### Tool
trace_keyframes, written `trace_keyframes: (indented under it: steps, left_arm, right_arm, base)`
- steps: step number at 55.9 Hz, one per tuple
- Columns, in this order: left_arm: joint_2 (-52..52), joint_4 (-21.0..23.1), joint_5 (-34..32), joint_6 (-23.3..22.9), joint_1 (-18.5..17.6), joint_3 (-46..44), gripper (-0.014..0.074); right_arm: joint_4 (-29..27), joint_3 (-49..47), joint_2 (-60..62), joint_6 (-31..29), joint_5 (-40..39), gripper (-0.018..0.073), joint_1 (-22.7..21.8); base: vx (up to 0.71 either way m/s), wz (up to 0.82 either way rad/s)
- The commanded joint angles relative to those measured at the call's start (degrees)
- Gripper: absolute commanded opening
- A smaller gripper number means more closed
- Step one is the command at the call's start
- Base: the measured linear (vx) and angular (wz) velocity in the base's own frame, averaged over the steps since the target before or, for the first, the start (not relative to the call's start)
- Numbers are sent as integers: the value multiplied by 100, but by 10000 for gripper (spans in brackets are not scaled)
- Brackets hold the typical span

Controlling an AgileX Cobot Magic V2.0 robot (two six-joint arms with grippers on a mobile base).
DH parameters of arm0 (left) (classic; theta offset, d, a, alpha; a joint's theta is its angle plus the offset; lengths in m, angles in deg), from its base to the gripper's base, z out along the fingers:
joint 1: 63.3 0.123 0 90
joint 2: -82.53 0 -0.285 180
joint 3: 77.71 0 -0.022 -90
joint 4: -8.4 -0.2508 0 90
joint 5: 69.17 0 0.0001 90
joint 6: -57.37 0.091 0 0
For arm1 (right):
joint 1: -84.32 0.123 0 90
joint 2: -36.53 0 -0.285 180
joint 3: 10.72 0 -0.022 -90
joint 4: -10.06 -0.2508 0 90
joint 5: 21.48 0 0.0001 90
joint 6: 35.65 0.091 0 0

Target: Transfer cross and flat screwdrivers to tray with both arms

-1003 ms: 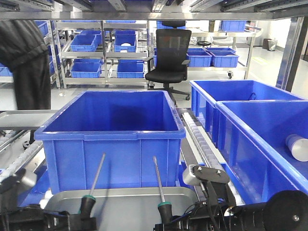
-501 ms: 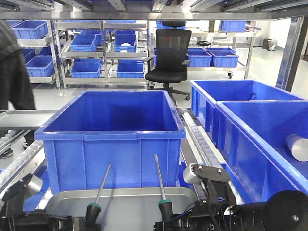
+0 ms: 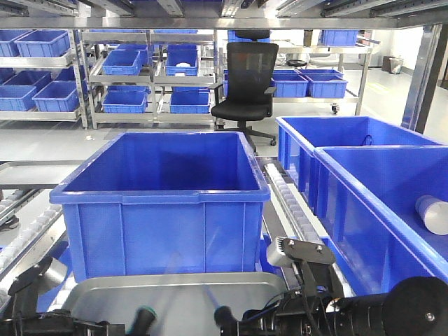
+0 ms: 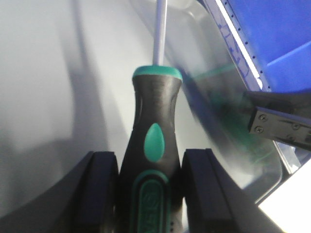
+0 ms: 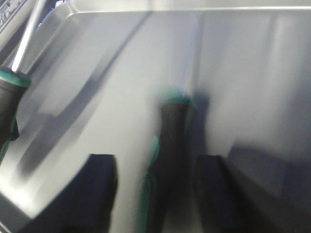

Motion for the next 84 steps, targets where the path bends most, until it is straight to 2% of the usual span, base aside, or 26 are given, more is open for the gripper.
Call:
trace_keyframes:
  steps: [1,14,20,24,27,33,34,38,46,50,58,62,66,74,84]
  left_arm:
    - [127,214,-47,112,-35,-157,466]
    - [173,223,-36,228,-9,-185,503]
    - [303,208,67,630,-9,-309,484]
    - [496,183,162,803,-9,-444,437]
    - [683,41,232,798,-9,-548,361]
    - [1181,-502,388,767,-9,-718,156]
    - [1288,-644,410,765,-9,-732,127]
    - [1725,-1196,434,695,-9,-726,-10]
    - [2652,-2476,603,170,-9,-672,-1]
    - [3403,-3143,665,-78,-9,-393,1]
    - [4762,-3289,515,-148,-9,460,1]
    - [5485,-3283,101,-169,-9,913,1]
    - [5989,-3283,-449,-169,-9,1297,2]
    - [6305,-3277,-1349,-158,-9,1609,3]
    - [6305,-3277,-1415,-158,-9,1615,3]
  right_arm:
    - [-110,-176,165,-73,-221,473,-1]
    - [-89,-182,260,-361,-59,468,-14]
    - [94,-182,550,-374,-20,428,-14]
    - [351,-182,856,-374,35,342,-14]
    - [598,-182,1197,-324,177,244,-14]
    - [1127,-177,1895,-179,542,0,-14]
    - [1240,-177,1989,-164,618,-15,-14]
    - [1679,-177,2489,-21,864,-13,-14]
    - [2746,-119,3563,189,1431,-9,-14]
    - [3169,313,4299,314,1325,-8,-14]
    - [3654,1649,5899,805,535,-8,-14]
    - [3907,2218,6632,1057,-28,-8,-14]
    - [4220,2718,7122,1057,-693,-8,-14]
    - [4287,3161,7448,1057,-1404,-7,-14]
    - [4287,3204,7448,1057,-1377,-8,-14]
  base:
    - [0,0]
    - [0,0]
    - [0,0]
    - [0,0]
    - [0,0]
    - [0,0]
    - [0,0]
    - [0,0]
    - [0,0]
    - [0,0]
    - [0,0]
    - [0,0]
    - [0,0]
    - [0,0]
    - [0,0]
